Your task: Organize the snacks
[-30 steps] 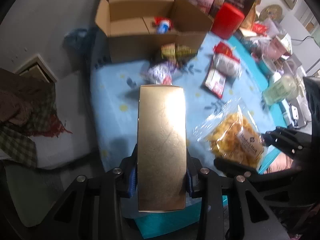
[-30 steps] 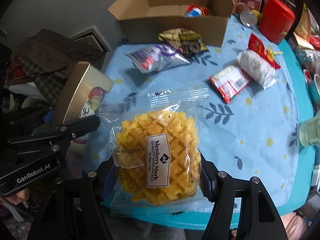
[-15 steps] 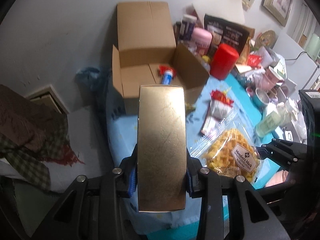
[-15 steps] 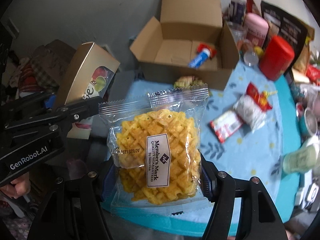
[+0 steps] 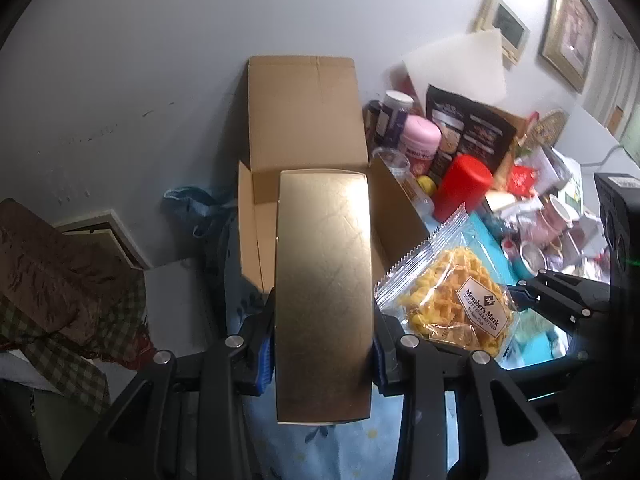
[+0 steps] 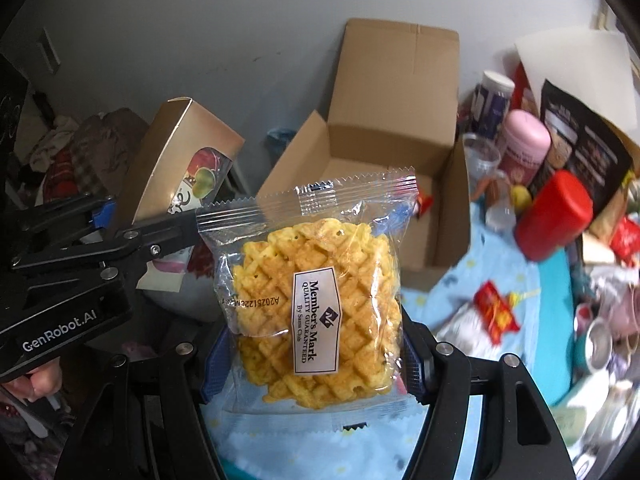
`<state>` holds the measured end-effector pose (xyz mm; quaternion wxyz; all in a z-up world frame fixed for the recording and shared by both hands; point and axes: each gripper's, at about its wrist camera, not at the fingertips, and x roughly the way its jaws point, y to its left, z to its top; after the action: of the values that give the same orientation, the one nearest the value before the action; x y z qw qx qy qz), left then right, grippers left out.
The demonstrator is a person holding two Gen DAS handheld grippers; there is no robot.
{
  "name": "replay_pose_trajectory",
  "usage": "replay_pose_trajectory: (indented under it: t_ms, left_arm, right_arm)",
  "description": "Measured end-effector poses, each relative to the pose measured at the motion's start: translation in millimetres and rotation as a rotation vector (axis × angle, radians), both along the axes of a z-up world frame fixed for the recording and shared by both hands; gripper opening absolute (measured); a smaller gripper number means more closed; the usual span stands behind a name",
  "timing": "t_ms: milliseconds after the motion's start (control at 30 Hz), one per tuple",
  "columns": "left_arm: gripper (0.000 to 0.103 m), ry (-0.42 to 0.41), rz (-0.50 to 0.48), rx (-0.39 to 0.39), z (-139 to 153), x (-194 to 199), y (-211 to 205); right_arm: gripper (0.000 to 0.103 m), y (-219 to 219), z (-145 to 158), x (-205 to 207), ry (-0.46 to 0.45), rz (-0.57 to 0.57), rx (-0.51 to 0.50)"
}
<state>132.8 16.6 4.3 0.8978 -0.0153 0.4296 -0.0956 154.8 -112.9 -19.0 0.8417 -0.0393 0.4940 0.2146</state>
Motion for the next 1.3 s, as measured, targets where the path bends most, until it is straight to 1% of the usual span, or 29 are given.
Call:
replay_pose_trajectory:
  t_ms: [100,333,667,833,1067,1300]
  left_arm:
    - [0.037,0.004,0.013,-0.009,0.1,22.0,-2.1]
    - [0.037,0.021,0.018,0.008,-8.6,70.0,-14.5]
    - [0.037,0.046,0.005,0.039,-25.6,141.0,-16.9]
    - [0.037,0.067,0.002,0.058,-43.3,175.2,-16.9]
    - [0.037,0.110,-0.004,0.074,-75.5,214.0,-17.6]
    - [0.037,0.163,-0.013,0.103,-108.6,238.0,-16.9]
  right_arm:
    - [0.069,-6.4,-1.2,21.8,-0.018,0.017,0.009]
    - [0.069,-16.1,-8.4,70.6,-0.029,0.029,0.012]
    - [0.069,-24.3,-32.6,147.8,-0.014,0.005,0.017]
    - [0.069,-27.6,-44.9,175.3,-0.007,-0.020,0.012]
    - [0.069,-26.4,-72.0,204.0,0.020,-0.044,-0.016]
    - [0.069,-16.5,-98.8,218.7,0.020,-0.050,-0.090]
